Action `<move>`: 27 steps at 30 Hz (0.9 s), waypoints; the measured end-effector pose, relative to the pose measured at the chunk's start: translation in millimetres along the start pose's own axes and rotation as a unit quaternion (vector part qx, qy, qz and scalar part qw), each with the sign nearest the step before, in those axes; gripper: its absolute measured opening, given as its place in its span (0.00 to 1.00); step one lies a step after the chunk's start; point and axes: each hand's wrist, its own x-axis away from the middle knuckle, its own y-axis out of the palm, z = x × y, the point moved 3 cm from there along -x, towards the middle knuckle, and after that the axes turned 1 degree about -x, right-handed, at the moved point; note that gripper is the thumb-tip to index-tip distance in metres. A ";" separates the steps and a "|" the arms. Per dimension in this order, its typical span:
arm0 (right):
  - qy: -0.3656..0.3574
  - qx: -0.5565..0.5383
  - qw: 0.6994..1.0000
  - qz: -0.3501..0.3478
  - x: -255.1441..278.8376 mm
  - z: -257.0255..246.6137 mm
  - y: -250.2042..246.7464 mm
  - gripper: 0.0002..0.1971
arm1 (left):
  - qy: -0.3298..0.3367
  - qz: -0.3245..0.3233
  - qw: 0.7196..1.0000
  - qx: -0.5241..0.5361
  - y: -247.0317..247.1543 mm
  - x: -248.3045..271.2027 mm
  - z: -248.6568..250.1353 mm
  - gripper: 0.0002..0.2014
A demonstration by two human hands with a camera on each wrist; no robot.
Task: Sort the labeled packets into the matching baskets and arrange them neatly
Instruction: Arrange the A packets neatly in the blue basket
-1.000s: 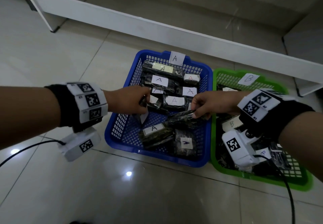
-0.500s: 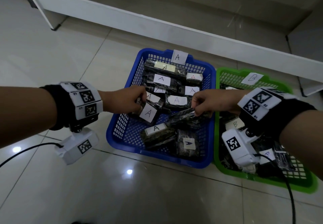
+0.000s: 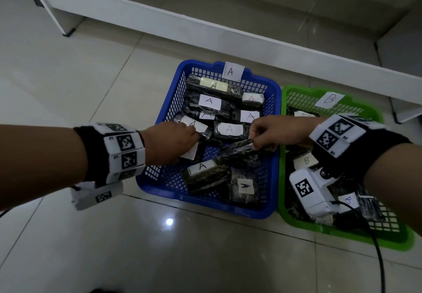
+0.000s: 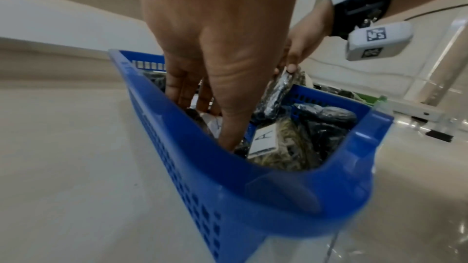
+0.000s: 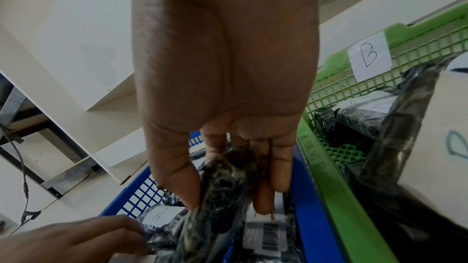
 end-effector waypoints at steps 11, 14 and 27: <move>0.010 -0.052 0.997 0.049 -0.8 7.0 -9.7 0.06 | 0.019 0.015 0.999 0.022 2.2 -6.3 -6.4 0.27; 0.013 -0.051 0.997 0.055 -1.1 6.9 -9.3 0.05 | 0.018 -0.003 1.000 0.013 -1.0 -7.9 4.1 0.25; 0.016 -0.024 0.996 0.082 3.3 10.1 -11.6 0.07 | -0.075 -0.096 0.960 0.251 3.4 -8.7 52.8 0.35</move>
